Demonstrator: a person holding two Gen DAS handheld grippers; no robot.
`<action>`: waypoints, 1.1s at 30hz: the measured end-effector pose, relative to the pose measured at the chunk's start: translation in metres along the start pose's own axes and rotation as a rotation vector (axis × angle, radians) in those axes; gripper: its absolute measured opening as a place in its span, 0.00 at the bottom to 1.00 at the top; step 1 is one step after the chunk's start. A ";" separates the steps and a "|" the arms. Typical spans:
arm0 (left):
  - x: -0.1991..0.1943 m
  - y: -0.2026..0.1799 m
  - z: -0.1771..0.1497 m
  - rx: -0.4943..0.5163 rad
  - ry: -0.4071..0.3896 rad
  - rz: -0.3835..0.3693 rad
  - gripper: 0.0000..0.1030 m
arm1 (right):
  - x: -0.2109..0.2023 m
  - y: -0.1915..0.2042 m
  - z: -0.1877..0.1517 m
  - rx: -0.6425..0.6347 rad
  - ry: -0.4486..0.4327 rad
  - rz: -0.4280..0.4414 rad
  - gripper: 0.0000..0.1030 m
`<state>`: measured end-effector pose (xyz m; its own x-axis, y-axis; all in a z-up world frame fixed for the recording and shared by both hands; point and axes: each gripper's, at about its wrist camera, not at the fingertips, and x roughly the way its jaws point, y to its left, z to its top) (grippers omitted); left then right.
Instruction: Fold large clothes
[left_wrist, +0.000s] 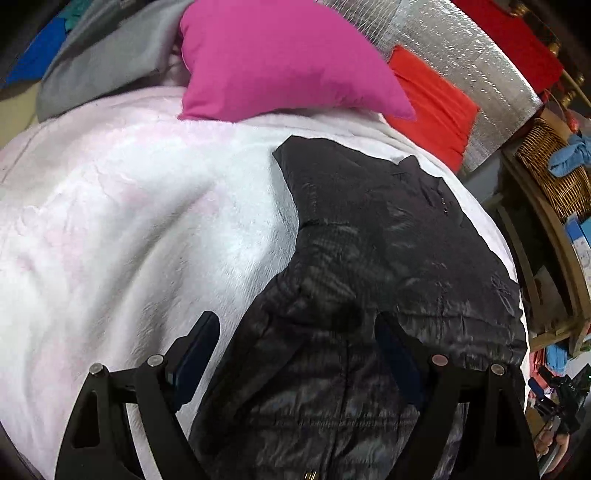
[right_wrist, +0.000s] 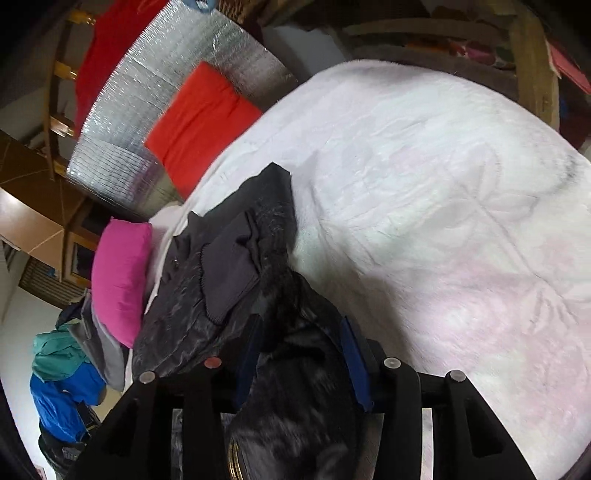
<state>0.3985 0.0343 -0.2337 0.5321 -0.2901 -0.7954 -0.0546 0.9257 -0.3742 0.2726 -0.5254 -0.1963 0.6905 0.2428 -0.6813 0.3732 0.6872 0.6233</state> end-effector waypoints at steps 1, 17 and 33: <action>-0.004 0.001 -0.003 0.007 -0.004 0.000 0.84 | -0.004 -0.001 -0.005 0.002 -0.005 0.007 0.45; -0.091 0.051 -0.106 0.007 -0.023 -0.039 0.84 | -0.024 -0.031 -0.164 -0.016 0.268 0.105 0.52; -0.102 0.056 -0.156 0.044 -0.004 -0.043 0.84 | -0.009 0.006 -0.191 -0.075 0.152 0.088 0.12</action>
<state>0.2092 0.0777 -0.2476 0.5366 -0.3288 -0.7771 0.0056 0.9223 -0.3864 0.1501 -0.3921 -0.2597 0.6148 0.4008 -0.6792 0.2644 0.7067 0.6563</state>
